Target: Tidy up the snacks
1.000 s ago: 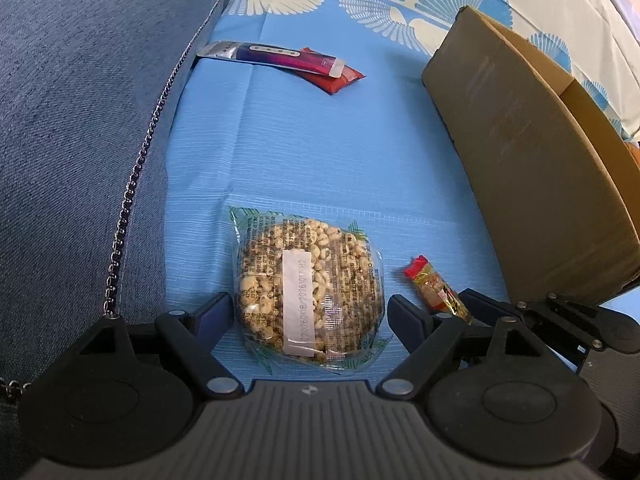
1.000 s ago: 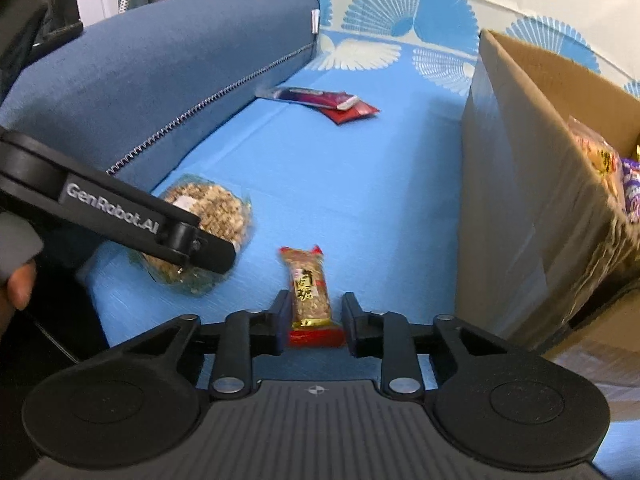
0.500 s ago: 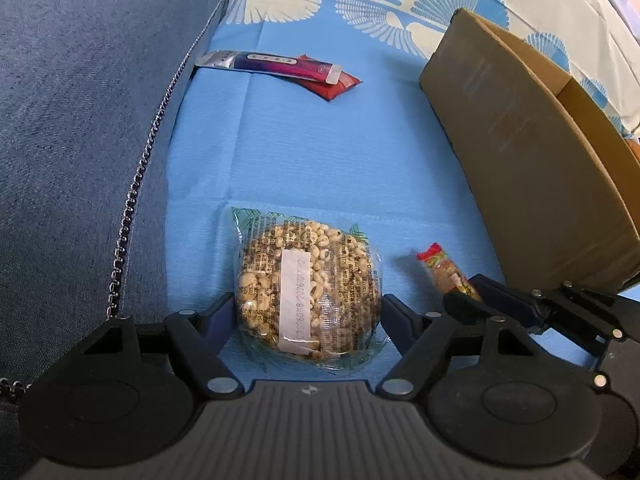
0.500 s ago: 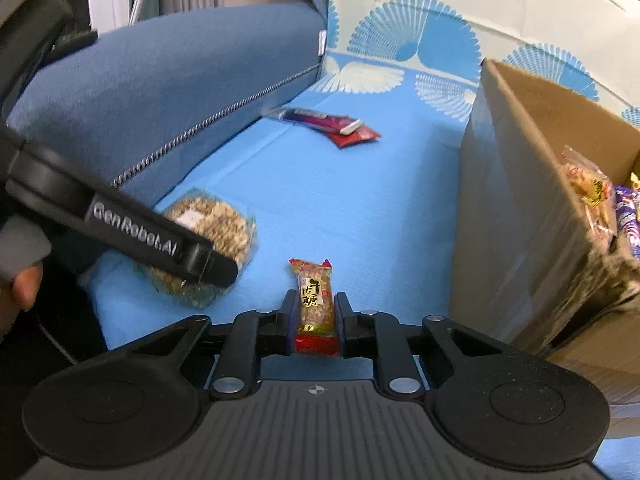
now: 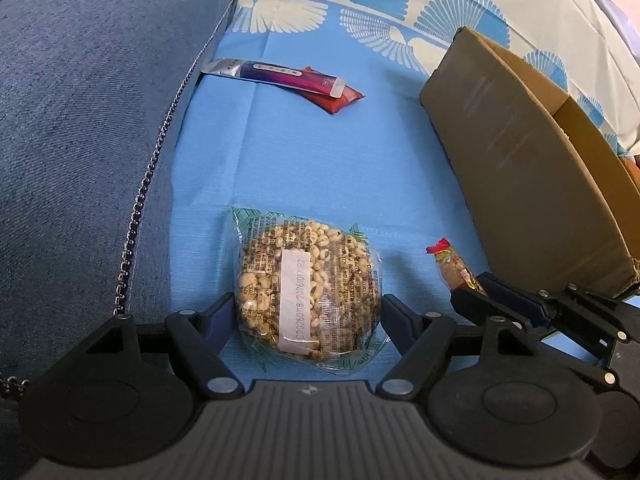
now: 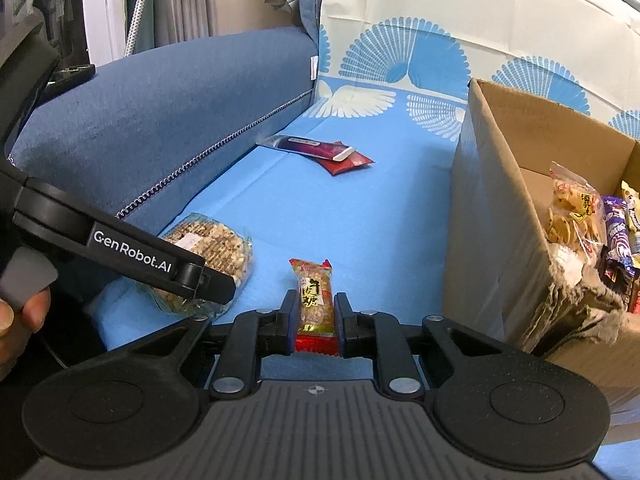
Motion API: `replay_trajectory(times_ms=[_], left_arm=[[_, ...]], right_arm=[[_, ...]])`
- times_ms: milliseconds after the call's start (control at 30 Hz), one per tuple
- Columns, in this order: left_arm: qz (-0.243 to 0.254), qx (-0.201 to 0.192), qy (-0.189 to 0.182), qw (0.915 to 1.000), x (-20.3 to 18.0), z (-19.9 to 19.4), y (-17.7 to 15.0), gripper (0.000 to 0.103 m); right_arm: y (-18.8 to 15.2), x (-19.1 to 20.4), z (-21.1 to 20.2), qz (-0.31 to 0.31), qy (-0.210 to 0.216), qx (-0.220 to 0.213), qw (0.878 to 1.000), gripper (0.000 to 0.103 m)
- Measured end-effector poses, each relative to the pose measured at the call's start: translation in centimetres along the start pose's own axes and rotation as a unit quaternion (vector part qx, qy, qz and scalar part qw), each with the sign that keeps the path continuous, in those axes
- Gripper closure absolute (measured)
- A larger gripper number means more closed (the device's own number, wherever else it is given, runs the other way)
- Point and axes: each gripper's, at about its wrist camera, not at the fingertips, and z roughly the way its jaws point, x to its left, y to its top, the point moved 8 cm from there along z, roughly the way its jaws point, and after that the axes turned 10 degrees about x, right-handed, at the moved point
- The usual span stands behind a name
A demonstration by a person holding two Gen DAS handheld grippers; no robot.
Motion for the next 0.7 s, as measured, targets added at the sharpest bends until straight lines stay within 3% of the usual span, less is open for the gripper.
replay_trajectory(times_ms=[700], left_arm=[[0.007,-0.053,-0.004,0.9985,-0.4,-2.4,0.2,0.022]], right_arm=[[2.1,-0.6,-3.0,0.001,-0.005,-0.065,0.998,0.084]])
